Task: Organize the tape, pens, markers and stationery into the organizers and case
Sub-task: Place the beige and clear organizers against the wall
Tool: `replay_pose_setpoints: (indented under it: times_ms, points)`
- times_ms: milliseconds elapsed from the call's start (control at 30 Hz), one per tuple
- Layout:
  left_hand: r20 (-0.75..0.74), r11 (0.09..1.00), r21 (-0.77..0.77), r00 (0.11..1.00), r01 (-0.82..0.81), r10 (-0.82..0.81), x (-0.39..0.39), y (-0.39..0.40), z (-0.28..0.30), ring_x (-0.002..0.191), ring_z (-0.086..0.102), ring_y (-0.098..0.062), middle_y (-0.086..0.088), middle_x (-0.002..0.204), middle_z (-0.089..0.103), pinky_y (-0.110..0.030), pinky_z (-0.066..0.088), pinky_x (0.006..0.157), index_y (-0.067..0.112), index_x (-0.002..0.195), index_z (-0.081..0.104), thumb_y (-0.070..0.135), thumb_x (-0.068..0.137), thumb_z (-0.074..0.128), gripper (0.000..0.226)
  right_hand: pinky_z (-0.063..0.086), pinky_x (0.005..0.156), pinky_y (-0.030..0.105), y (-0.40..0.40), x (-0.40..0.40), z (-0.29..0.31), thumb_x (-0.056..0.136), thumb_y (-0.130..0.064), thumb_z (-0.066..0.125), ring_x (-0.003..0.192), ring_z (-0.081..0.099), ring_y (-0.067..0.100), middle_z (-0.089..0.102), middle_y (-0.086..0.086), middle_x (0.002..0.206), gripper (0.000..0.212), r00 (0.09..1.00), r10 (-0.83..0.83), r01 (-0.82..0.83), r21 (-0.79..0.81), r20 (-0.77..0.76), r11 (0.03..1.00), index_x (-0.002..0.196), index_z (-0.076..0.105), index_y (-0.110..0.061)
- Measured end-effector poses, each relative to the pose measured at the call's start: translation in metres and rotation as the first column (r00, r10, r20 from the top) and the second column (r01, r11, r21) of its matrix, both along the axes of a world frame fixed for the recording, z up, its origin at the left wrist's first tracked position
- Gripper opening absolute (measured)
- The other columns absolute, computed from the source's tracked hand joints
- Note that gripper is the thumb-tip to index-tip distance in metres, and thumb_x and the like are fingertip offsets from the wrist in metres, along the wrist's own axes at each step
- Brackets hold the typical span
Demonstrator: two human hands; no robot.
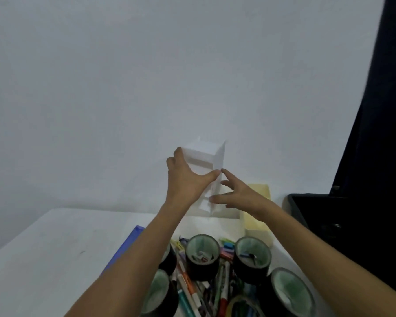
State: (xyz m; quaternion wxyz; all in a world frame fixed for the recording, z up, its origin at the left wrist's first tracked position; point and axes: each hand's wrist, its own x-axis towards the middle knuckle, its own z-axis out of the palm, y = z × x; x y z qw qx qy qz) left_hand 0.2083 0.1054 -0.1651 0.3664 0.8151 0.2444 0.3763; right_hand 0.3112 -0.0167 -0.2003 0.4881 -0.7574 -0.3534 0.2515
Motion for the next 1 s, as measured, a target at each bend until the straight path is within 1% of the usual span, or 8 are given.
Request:
replay_pose_setpoints:
  times_ms: [233, 367, 433, 533, 667, 733, 833, 1000]
  points:
    - [0.199, 0.883, -0.466, 0.979, 0.05, 0.05, 0.007, 0.022, -0.013, 0.114, 0.055, -0.021, 0.004, 0.131, 0.048, -0.042, 0.054, 0.091, 0.04, 0.141, 0.017, 0.064, 0.052, 0.08, 0.112, 0.056, 0.083, 0.04, 0.0, 0.013, -0.035, 0.07, -0.037, 0.082, 0.115, 0.053, 0.028, 0.038, 0.004, 0.14, 0.116, 0.953, -0.232, 0.234, -0.009, -0.195, 0.972, 0.149, -0.003, -0.035]
    - [0.214, 0.61, -0.779, 0.976, 0.143, 0.044, 0.006, 0.036, -0.023, 0.1, 0.064, -0.03, 0.003, 0.127, 0.047, -0.043, 0.06, 0.077, 0.034, 0.143, 0.023, 0.056, 0.07, 0.073, 0.091, 0.054, 0.09, 0.04, 0.001, 0.019, -0.026, 0.064, -0.04, 0.085, 0.115, 0.056, 0.021, 0.05, 0.003, 0.136, 0.112, 0.92, -0.273, 0.355, 0.303, -0.283, 0.884, 0.15, 0.013, -0.034]
    - [0.257, 0.415, -0.883, 0.966, 0.22, 0.035, 0.007, 0.042, -0.028, 0.096, 0.067, -0.032, -0.007, 0.119, 0.055, -0.046, 0.06, 0.075, 0.022, 0.131, 0.039, 0.053, 0.072, 0.072, 0.074, 0.053, 0.089, 0.034, 0.0, 0.015, -0.015, 0.064, -0.044, 0.083, 0.115, 0.055, 0.016, 0.048, -0.003, 0.139, 0.094, 0.956, -0.257, 0.29, 0.312, -0.142, 0.905, 0.143, 0.034, -0.032]
    - [0.34, 0.163, -0.93, 0.939, 0.329, 0.044, 0.004, 0.047, -0.036, 0.097, 0.064, -0.033, -0.014, 0.109, 0.061, -0.049, 0.056, 0.084, 0.015, 0.115, 0.056, 0.051, 0.081, 0.065, 0.05, 0.044, 0.103, 0.041, 0.003, 0.011, -0.013, 0.065, -0.046, 0.083, 0.13, 0.041, 0.02, 0.03, -0.003, 0.151, 0.103, 0.949, -0.314, 0.311, 0.251, -0.03, 0.916, 0.148, 0.023, -0.034]
    - [0.314, 0.058, -0.947, 0.948, 0.317, -0.05, 0.001, 0.05, -0.046, 0.089, 0.064, -0.035, -0.015, 0.109, 0.059, -0.049, 0.058, 0.079, 0.014, 0.123, 0.055, 0.057, 0.083, 0.058, 0.06, 0.056, 0.089, 0.042, 0.014, 0.005, -0.011, 0.074, -0.032, 0.08, 0.109, 0.062, 0.029, 0.051, 0.009, 0.135, 0.084, 0.948, -0.173, 0.248, 0.279, -0.267, 0.928, 0.142, 0.032, -0.024]
    - [0.181, 0.088, -0.975, 0.956, 0.206, -0.23, 0.0, 0.05, -0.051, 0.076, 0.067, -0.037, -0.019, 0.104, 0.057, -0.045, 0.058, 0.073, 0.011, 0.127, 0.051, 0.07, 0.08, 0.049, 0.075, 0.06, 0.078, 0.037, 0.023, 0.001, -0.008, 0.083, -0.018, 0.072, 0.096, 0.068, 0.03, 0.063, 0.014, 0.115, 0.054, 0.946, -0.186, 0.267, 0.311, -0.266, 0.912, 0.129, 0.044, -0.016]
    - [-0.061, 0.301, -0.951, 0.92, 0.065, -0.388, -0.002, 0.055, -0.055, 0.073, 0.07, -0.035, -0.02, 0.093, 0.062, -0.037, 0.057, 0.065, 0.008, 0.126, 0.051, 0.076, 0.082, 0.033, 0.084, 0.061, 0.067, 0.031, 0.036, 0.003, -0.005, 0.089, -0.002, 0.053, 0.084, 0.07, 0.027, 0.065, 0.014, 0.107, 0.036, 0.91, -0.293, 0.383, 0.326, -0.292, 0.864, 0.125, 0.051, -0.008]
    - [-0.362, 0.758, -0.642, 0.917, -0.116, -0.166, -0.004, 0.065, -0.057, 0.072, 0.067, -0.028, -0.016, 0.1, 0.062, -0.032, 0.054, 0.06, 0.007, 0.128, 0.047, 0.054, 0.093, 0.037, 0.06, 0.061, 0.066, 0.037, 0.05, 0.009, -0.014, 0.089, -0.004, 0.048, 0.08, 0.067, 0.03, 0.062, 0.017, 0.112, 0.035, 0.895, -0.395, 0.433, 0.19, -0.207, 0.881, 0.124, 0.05, -0.005]
